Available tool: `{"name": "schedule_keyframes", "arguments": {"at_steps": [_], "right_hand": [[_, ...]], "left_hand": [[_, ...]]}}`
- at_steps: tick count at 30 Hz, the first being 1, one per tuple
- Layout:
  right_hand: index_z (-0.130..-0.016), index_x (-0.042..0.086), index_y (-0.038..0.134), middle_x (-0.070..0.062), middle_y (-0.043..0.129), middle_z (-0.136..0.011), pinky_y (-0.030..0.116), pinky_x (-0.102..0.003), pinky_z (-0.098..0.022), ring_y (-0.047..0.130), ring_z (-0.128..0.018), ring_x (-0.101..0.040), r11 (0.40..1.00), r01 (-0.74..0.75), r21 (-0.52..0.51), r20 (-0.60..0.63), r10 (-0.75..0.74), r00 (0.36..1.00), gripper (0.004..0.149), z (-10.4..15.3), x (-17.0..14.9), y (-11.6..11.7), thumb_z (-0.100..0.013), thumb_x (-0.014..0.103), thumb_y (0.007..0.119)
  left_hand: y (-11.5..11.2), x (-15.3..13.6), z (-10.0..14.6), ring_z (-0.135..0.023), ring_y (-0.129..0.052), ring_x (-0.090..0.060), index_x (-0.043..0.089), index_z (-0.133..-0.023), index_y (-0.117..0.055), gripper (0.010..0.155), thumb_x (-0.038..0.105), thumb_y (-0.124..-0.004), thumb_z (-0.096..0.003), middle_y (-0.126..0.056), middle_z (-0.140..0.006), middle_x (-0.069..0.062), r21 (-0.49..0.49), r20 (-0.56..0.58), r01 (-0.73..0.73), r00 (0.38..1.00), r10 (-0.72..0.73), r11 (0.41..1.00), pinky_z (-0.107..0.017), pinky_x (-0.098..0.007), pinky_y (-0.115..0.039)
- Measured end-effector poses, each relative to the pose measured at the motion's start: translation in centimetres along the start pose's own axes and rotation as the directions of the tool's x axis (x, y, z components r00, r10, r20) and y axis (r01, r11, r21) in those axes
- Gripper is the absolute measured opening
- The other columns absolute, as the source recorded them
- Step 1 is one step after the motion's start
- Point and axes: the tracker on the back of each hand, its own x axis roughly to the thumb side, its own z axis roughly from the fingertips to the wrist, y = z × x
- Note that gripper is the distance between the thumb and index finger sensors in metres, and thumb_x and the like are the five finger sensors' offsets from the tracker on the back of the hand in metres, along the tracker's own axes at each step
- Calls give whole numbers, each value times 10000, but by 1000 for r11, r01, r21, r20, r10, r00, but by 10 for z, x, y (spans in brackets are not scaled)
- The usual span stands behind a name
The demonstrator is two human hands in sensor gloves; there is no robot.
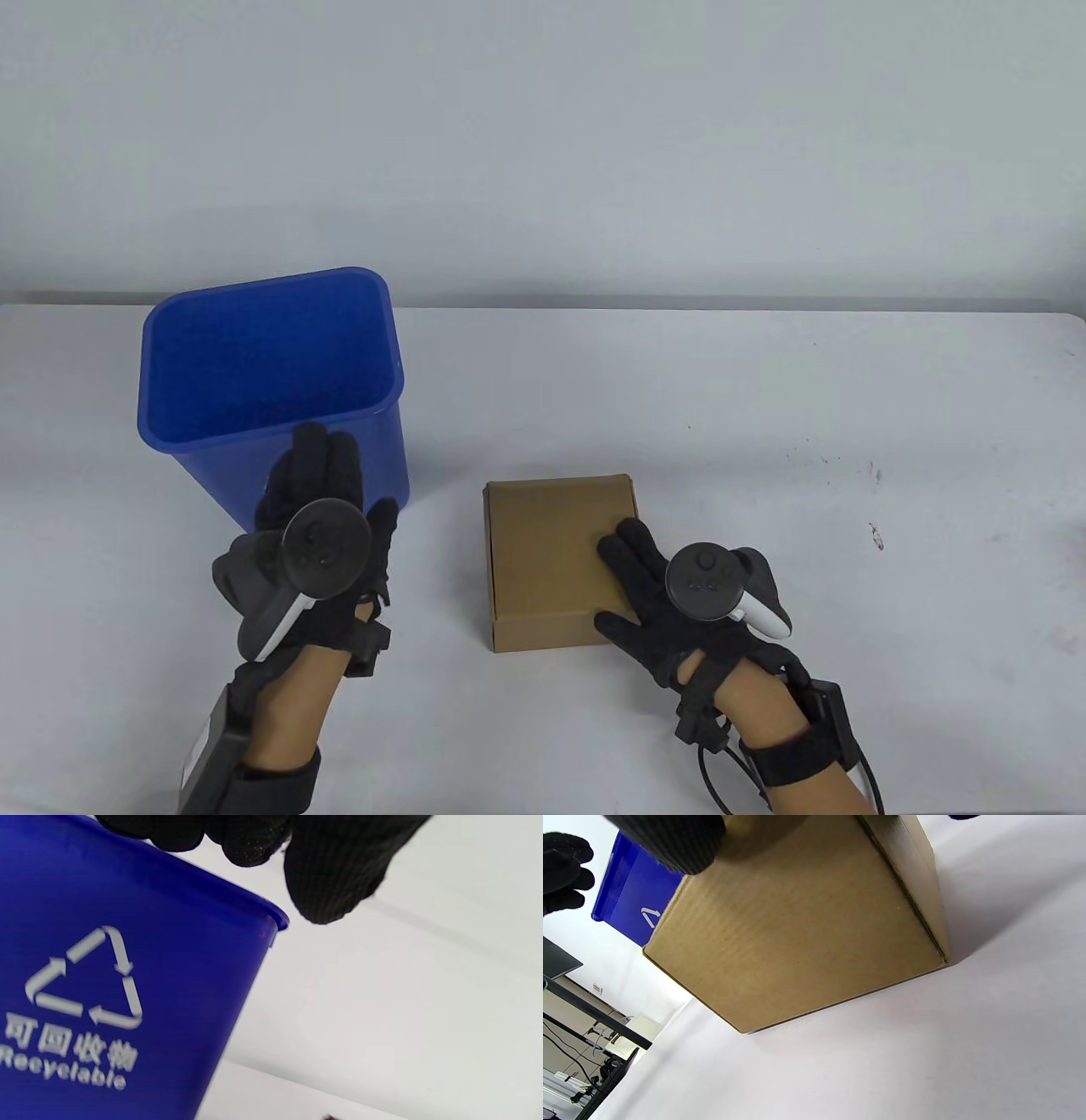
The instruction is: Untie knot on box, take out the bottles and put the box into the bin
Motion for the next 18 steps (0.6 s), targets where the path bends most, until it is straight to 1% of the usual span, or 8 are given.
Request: {"name": "schedule_keyframes", "arguments": {"at_steps": [6,9,10,11,12,13,16,18], "right_hand": [[-1048,238,81,9,-153,-1036,363,-708,-644,256,-956,-637,1000,-1,0,8,1,1000,789,-1,1,2,-524,505,608],[-1047,238,80,9,-154,-1036,363,-708,-643,256,-956,-636,1000,-3,1,8,3,1000,790,-1,1,2,-524,505,607],[-1048,238,79,9,-153,-1036,363,-708,-644,260,-954,-640,1000,-5,0,7,5,1000,790,-1,1,2,-524,505,608],[-1047,239,80,8,-153,-1036,364,-708,-644,258,-957,-635,1000,-7,0,7,7,1000,788,-1,2,2,-525,506,607],[-1047,238,80,7,-152,-1036,365,-707,-644,259,-957,-634,1000,-10,0,6,10,1000,790,-1,2,2,-524,505,607],[-1047,238,80,6,-153,-1036,366,-708,-643,260,-958,-634,1000,-12,0,5,12,1000,789,-1,2,2,-525,505,607],[-1047,239,80,6,-150,-1037,369,-706,-643,265,-959,-631,1000,-19,-5,3,19,1000,789,-1,2,2,-524,506,607],[-1047,238,80,5,-150,-1037,369,-707,-643,266,-959,-632,1000,-19,-5,2,19,1000,789,0,3,3,-524,504,608]], "left_hand": [[-38,-6,22,-1019,-462,-502,86,-1129,-503,777,391,-818,-487,-336,-1168,-168,-16,7,-85,996,85,996,-726,-632,-460],[-57,-10,32,-1008,-493,-503,99,-1117,-539,738,391,-808,-495,-380,-1163,-169,-25,14,-200,980,201,979,-715,-631,-483],[-66,-10,37,-979,-547,-515,92,-1096,-602,709,382,-823,-487,-450,-1143,-212,-7,27,-279,960,279,960,-688,-635,-518],[-69,-8,39,-949,-586,-540,68,-1075,-656,695,375,-838,-478,-507,-1126,-226,-19,20,-315,949,315,949,-661,-649,-540],[-72,-4,42,-953,-585,-540,71,-1073,-659,689,380,-833,-482,-512,-1127,-226,-90,12,-356,934,358,930,-666,-652,-536],[-73,-1,44,-971,-553,-526,83,-1087,-621,694,388,-819,-496,-474,-1142,-192,-145,24,-365,928,372,920,-683,-643,-512],[-81,4,52,-951,-612,-520,89,-1074,-656,702,427,-825,-482,-526,-1127,-211,-139,63,-324,940,335,936,-665,-632,-565],[-91,7,52,-947,-628,-508,109,-1083,-640,724,458,-826,-477,-534,-1126,-200,-194,98,-301,941,324,934,-661,-620,-583]]}}
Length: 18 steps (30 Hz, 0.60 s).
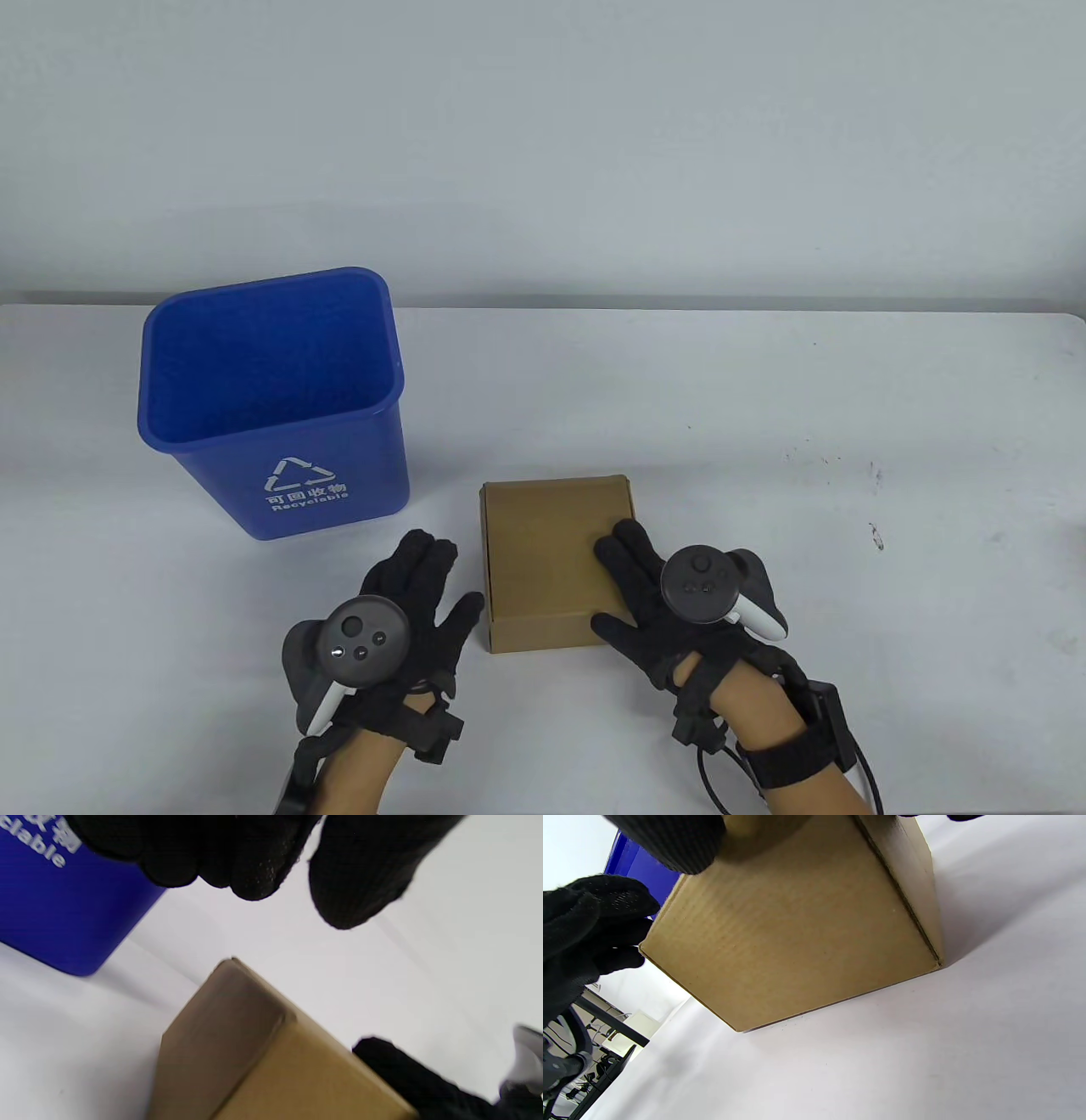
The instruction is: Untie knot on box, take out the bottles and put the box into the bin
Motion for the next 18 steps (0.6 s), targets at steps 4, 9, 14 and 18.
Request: {"name": "schedule_keyframes", "arguments": {"at_steps": [4,9,14,18], "right_hand": [[-1052,238,100,0,-127,-1049,394,-699,-640,328,-948,-635,1000,-24,-11,9,24,1000,780,1,2,1,-523,502,609],[-1059,231,127,-11,-97,-1063,419,-696,-635,379,-934,-638,999,-39,-22,16,39,999,774,1,5,2,-521,500,614],[-1065,234,155,-10,-68,-1074,442,-690,-630,424,-922,-634,999,-40,-28,17,40,999,760,1,6,1,-521,495,617],[-1071,236,194,-9,-35,-1087,467,-681,-626,482,-907,-623,999,-31,-15,33,32,999,739,2,9,2,-521,487,619]], "left_hand": [[-19,-6,-5,-945,-612,-515,107,-1095,-604,762,488,-821,-471,-515,-1126,-208,-111,-15,-5,1000,3,994,-658,-623,-572],[-25,-1,-6,-960,-597,-510,105,-1105,-575,799,512,-823,-464,-495,-1134,-205,-137,39,84,996,-79,987,-670,-622,-563],[-26,-1,-6,-985,-550,-509,120,-1122,-531,805,508,-808,-473,-451,-1151,-181,-138,64,111,993,-103,984,-689,-636,-524],[-28,5,-5,-1013,-491,-509,182,-1129,-531,765,499,-787,-482,-435,-1160,-165,-110,157,200,971,-181,974,-708,-646,-484]]}}
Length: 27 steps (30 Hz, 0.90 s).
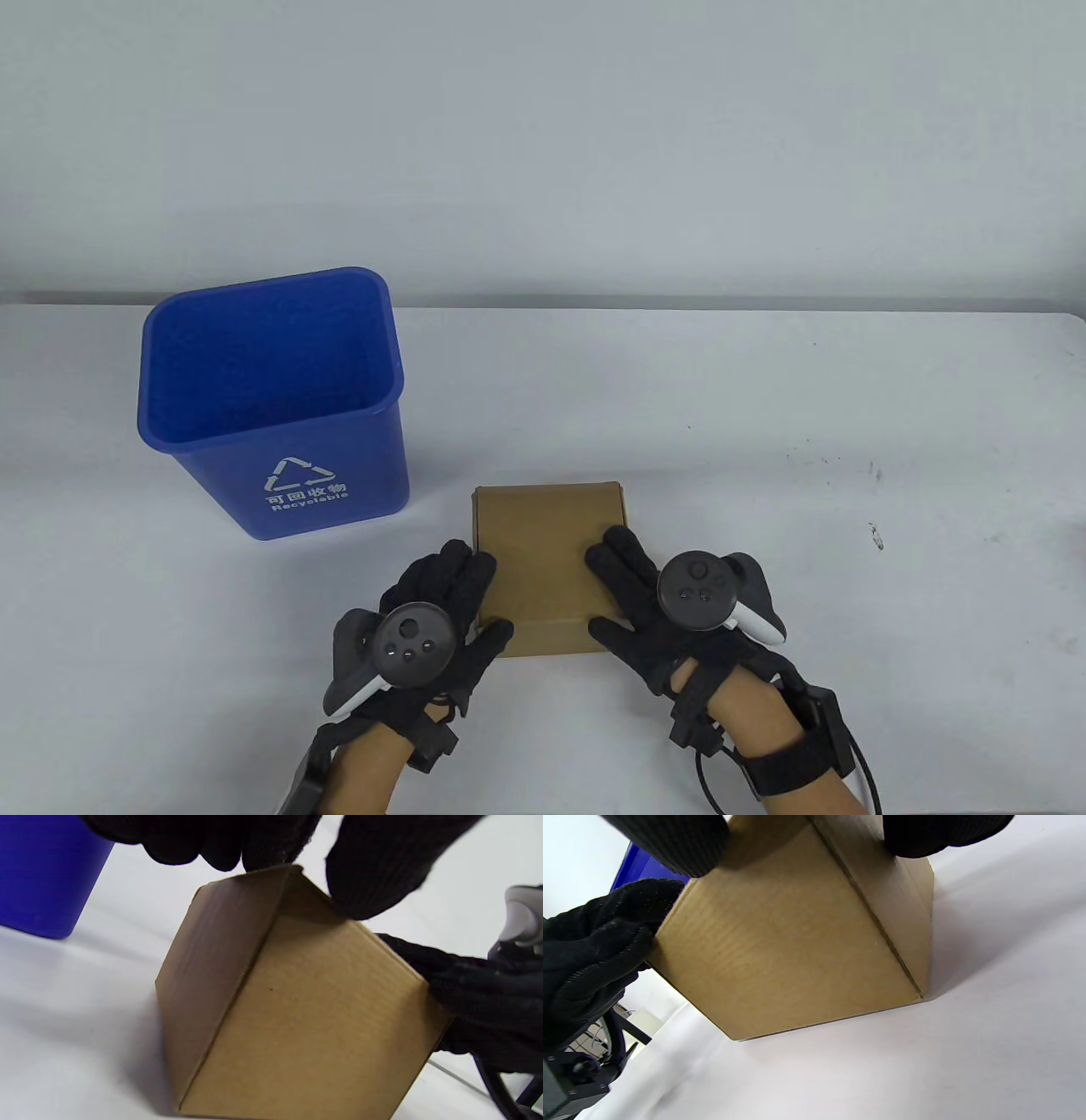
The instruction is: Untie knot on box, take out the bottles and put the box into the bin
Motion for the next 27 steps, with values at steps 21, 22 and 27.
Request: {"name": "schedule_keyframes", "arguments": {"at_steps": [21,22,27], "right_hand": [[-1069,187,169,-117,-75,-1057,482,-671,-624,516,-915,-572,986,-118,119,30,115,993,770,9,38,17,-520,493,615],[-1070,186,175,-120,-70,-1059,486,-670,-623,521,-913,-572,986,-118,119,33,115,993,769,9,39,17,-520,492,615],[-1080,158,256,-148,8,-1081,518,-661,-614,572,-897,-554,989,-115,98,51,111,993,747,12,43,14,-518,485,623]], "left_hand": [[1,3,0,-1013,-491,-514,169,-1114,-581,723,501,-741,-492,-465,-1155,-159,12,-18,55,998,-55,998,-708,-648,-482],[1,4,0,-1013,-489,-516,169,-1113,-583,723,502,-742,-491,-467,-1156,-152,12,-19,53,998,-53,999,-709,-648,-481],[0,6,0,-1018,-463,-536,169,-1115,-581,730,510,-744,-490,-459,-1157,-163,2,-11,47,999,-47,999,-711,-655,-469]]}}
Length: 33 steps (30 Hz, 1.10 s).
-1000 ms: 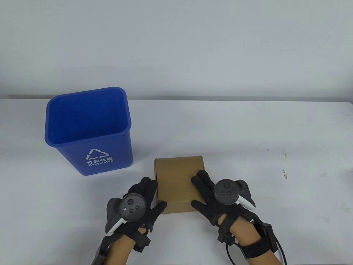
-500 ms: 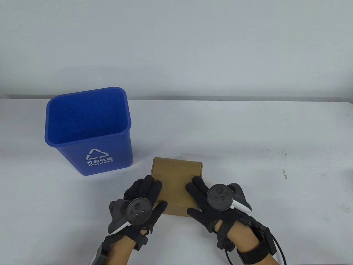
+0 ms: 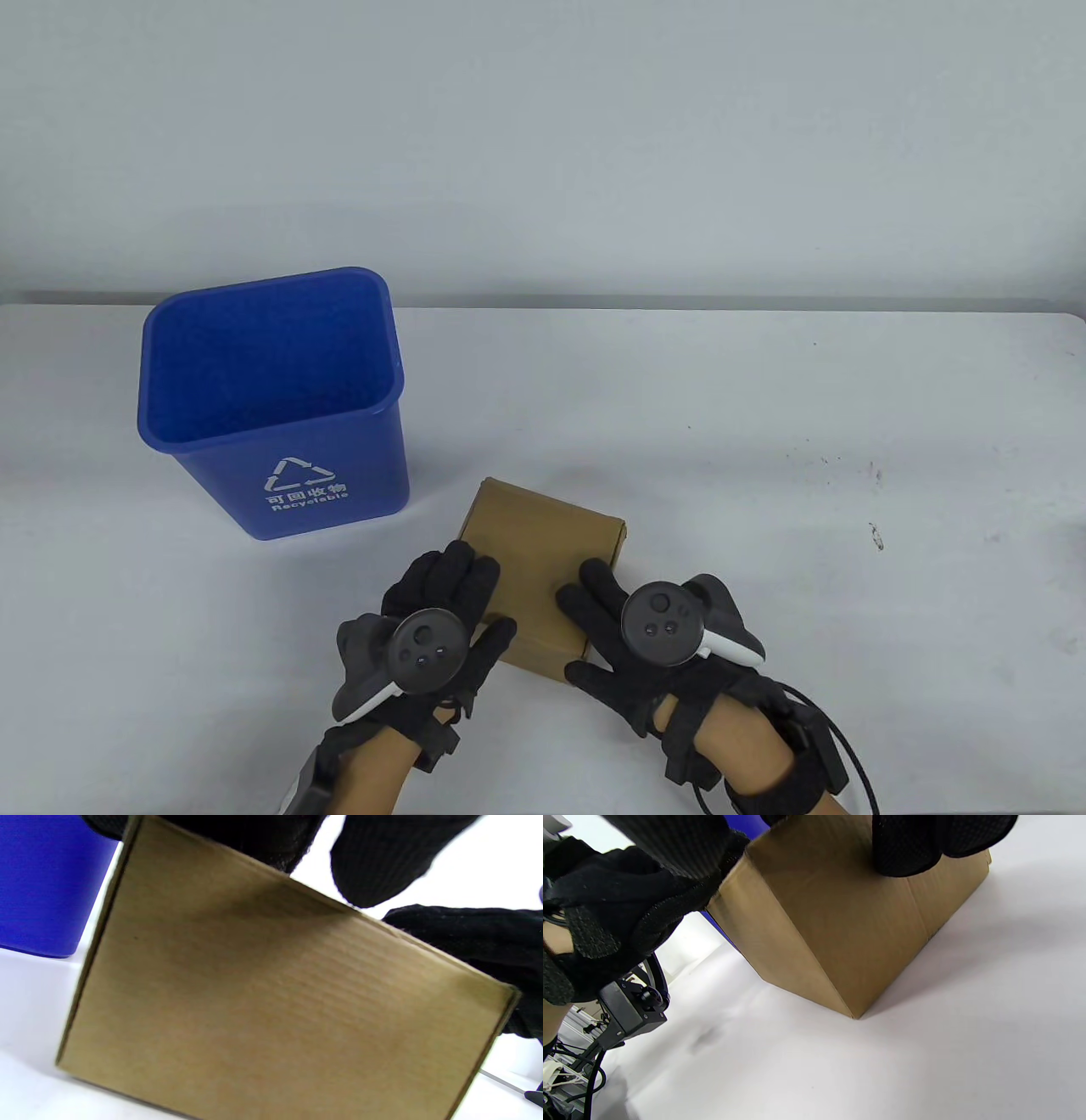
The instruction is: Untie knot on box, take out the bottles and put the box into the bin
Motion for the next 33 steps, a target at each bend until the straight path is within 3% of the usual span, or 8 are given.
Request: {"name": "schedule_keyframes", "arguments": {"at_steps": [7,12,19,24,28,33], "right_hand": [[-1081,139,330,-182,92,-1091,559,-645,-602,639,-876,-520,1000,-21,-5,21,21,1000,725,2,8,0,-516,481,629],[-1076,109,375,-203,135,-1095,582,-639,-593,678,-859,-504,1000,-22,-16,42,23,999,722,4,13,0,-513,480,632],[-1055,73,480,-218,260,-1098,630,-625,-570,751,-820,-478,997,27,-73,101,-20,995,695,4,14,-4,-510,474,641],[-1040,87,548,-188,366,-1105,652,-627,-557,781,-808,-482,991,29,-128,117,-14,993,664,6,10,-10,-508,473,644],[-1006,74,639,-214,522,-1071,677,-623,-541,833,-772,-479,976,63,-209,129,-36,991,638,14,6,-22,-505,470,648],[-986,69,681,-223,595,-1043,703,-611,-525,862,-750,-454,950,74,-304,112,-42,993,627,27,-1,-39,-506,472,647]], "left_hand": [[-1,8,1,-1053,-412,-545,175,-1121,-584,757,550,-731,-481,-471,-1171,-156,-16,22,28,999,-27,999,-721,-723,-408],[-5,15,2,-1091,-288,-599,131,-1151,-523,908,663,-709,-438,-406,-1191,-194,-76,53,-20,998,24,997,-713,-814,-271],[-12,26,0,-1088,-227,-630,78,-1161,-397,1053,714,-747,-398,-301,-1175,-254,-143,80,50,996,-38,989,-708,-820,-220],[-9,26,1,-1093,-233,-630,73,-1157,-431,985,643,-801,-443,-317,-1177,-249,-172,99,-2,995,19,985,-707,-828,-224],[-7,21,0,-1099,-188,-609,88,-1162,-390,957,603,-794,-463,-266,-1182,-235,-239,134,-16,990,50,971,-715,-814,-201],[0,10,1,-1113,-165,-557,124,-1159,-397,860,497,-790,-491,-258,-1191,-168,-322,176,-65,976,127,944,-722,-805,-214]]}}
